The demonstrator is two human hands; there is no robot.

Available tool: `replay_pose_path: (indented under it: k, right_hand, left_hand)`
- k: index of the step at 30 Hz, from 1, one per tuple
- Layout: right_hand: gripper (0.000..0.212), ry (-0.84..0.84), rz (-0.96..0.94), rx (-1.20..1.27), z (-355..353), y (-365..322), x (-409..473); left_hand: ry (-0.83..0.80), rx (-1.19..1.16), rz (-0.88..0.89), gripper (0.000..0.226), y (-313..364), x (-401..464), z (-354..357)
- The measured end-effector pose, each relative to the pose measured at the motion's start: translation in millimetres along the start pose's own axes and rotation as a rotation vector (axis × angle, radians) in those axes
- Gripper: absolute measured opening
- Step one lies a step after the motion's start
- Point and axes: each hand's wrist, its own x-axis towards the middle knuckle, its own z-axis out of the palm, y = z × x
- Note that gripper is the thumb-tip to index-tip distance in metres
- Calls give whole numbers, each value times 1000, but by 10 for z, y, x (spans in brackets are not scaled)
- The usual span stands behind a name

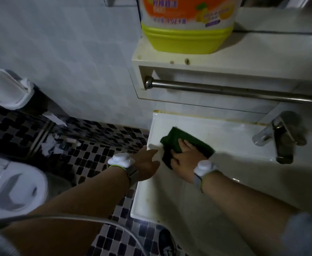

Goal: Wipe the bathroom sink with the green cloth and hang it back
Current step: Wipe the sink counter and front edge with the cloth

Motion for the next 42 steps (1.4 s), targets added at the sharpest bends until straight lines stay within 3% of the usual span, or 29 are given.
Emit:
replay_pose_path:
  k: [5,7,11,21,25,29,36,39,42]
  right_hand:
    - [42,158,-168,-39,57,-99,139]
    - [50,197,-237,-138,104,-55,252]
    - [71,154,-226,-279,211,-49,456]
    - [64,286,-179,-273,-27,-148,1061]
    - [74,205,-182,-295,133,-318,844]
    - [91,103,-338,-386,522,-545,458]
    - [80,170,-431,-363,488,-370,629]
    - [84,152,-358,-328,231,-290,882]
    - [68,158,-276,-246,68,-203,1056]
  left_hand:
    - [-3,-98,-20,63,-15,104,83]
    - [-7,-146,-47,63,-12,152,117]
    - [-6,-302,-73,82,-38,219,175]
    - [-51,-402,-169,83,-216,213,285]
    - [-12,-591,-230,87,-210,241,299]
    - [4,-766,-317,105,-194,293,282]
    - [40,-652,-307,94,-149,301,322]
    - [56,-615,-178,94,-180,313,311]
    - [42,-391,-129,87,-42,308,315]
